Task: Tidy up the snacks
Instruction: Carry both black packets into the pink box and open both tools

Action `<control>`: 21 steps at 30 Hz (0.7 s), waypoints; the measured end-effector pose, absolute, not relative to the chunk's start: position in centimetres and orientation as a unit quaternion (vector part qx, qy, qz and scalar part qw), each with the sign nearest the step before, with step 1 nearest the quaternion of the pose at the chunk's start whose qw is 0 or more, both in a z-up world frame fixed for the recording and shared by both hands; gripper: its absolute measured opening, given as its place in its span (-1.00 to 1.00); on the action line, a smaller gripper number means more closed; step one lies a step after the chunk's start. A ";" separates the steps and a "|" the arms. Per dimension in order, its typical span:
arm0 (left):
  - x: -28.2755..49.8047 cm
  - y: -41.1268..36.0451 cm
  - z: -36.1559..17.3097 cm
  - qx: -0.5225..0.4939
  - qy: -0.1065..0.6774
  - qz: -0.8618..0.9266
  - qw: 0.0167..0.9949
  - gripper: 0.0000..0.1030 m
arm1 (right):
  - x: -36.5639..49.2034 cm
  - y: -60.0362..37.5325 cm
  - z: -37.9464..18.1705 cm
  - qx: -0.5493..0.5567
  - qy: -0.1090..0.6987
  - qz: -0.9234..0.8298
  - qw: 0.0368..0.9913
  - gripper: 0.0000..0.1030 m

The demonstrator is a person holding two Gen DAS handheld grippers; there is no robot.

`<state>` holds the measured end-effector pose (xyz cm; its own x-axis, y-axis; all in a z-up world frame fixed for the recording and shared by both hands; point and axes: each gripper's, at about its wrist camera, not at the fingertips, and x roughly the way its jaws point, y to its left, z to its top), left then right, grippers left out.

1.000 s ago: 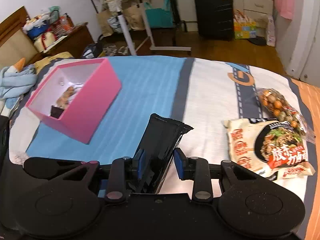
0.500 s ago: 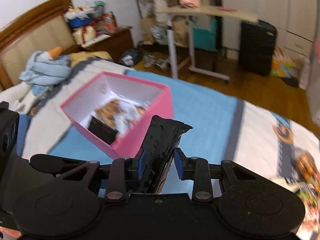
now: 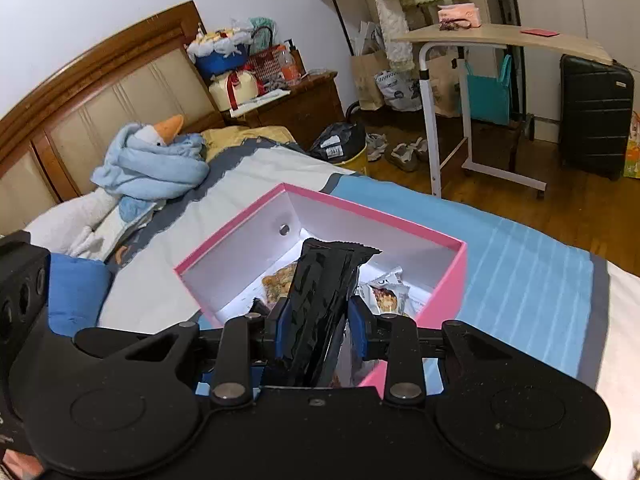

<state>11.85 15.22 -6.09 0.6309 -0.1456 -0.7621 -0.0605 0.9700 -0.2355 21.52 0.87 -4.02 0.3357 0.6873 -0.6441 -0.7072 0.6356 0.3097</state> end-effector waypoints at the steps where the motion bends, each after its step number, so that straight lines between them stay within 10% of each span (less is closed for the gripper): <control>1: 12.3 15.1 -6.3 -0.109 0.431 -0.016 0.896 -0.05 | 22.0 1.4 -4.4 -0.017 0.389 0.426 0.817 -0.27; 21: 13.4 16.3 -5.5 -0.111 0.425 0.007 0.898 0.20 | 22.8 -2.2 -4.2 -0.044 0.407 0.391 0.824 0.02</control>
